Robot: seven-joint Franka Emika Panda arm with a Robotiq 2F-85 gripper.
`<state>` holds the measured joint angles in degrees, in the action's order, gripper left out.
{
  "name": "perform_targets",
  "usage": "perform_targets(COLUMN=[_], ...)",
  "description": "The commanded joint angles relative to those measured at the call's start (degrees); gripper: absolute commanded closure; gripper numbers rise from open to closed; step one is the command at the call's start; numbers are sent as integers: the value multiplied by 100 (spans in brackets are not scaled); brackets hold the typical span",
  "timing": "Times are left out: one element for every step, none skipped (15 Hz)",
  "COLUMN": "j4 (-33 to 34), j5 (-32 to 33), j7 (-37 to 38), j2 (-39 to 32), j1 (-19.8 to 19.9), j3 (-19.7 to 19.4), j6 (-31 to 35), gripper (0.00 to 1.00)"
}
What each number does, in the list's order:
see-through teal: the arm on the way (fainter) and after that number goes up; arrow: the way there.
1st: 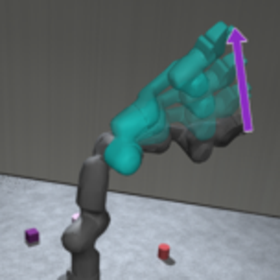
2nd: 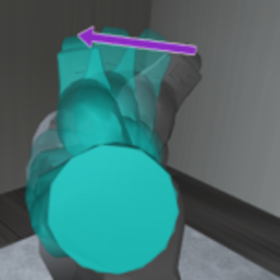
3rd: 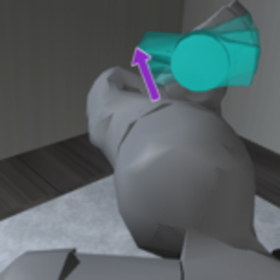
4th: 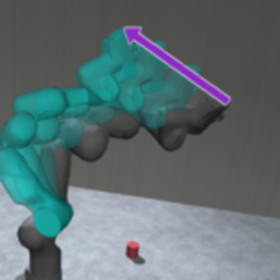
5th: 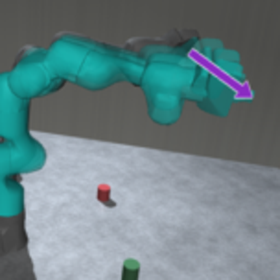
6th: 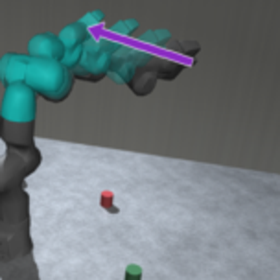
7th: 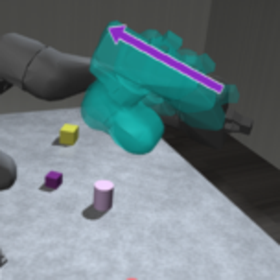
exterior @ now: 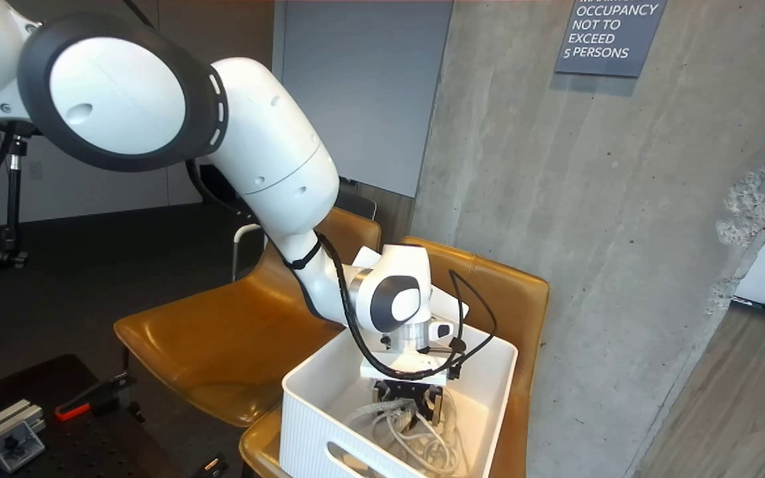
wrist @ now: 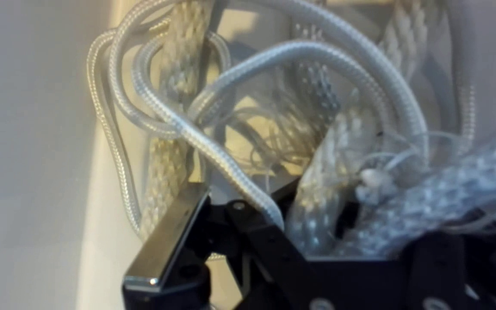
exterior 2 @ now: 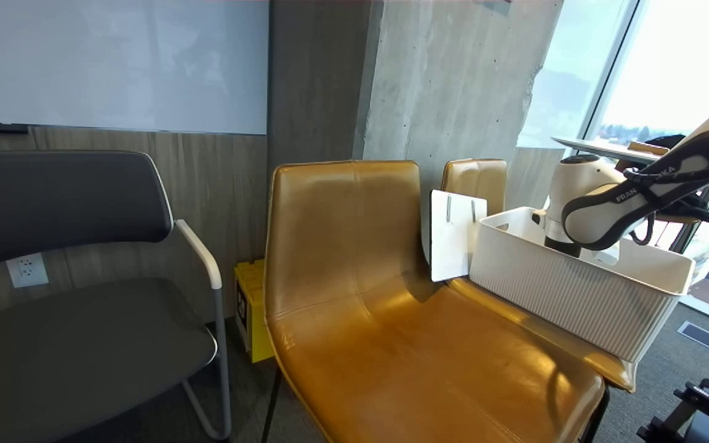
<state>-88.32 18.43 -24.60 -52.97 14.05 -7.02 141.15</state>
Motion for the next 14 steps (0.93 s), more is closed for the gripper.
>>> perform_targets(j4=[-598, -691, -771, -833, -878, -902, -912, -888, -810, -714, -611, -482, -354, -227], j5=[12, 41, 59, 73, 96, 118, 150, 182, 206, 226, 250, 266, 296, 320], j7=[202, 230, 247, 273, 303, 332, 359, 361, 358, 353, 358, 351, 366, 387], j2=[575, 727, 899, 1051, 1232, 1426, 1591, 1782, 1934, 2066, 2226, 2337, 2466, 2590], j1=[-153, -196, -234, -277, -326, -382, -434, -483, -531, -574, -638, -693, -781, -874], j3=[-46, -65, -74, -86, -105, -122, -141, -146, -138, -126, -104, -74, -41, -4], j6=[-26, -35, -79, -126, -190, -261, -311, -395, -528, -654, -784, -921, -1059, -1197], gripper=[100, 100, 100, 100, 100, 100, 100, 100, 100, 100, 100, 100, 100, 100])
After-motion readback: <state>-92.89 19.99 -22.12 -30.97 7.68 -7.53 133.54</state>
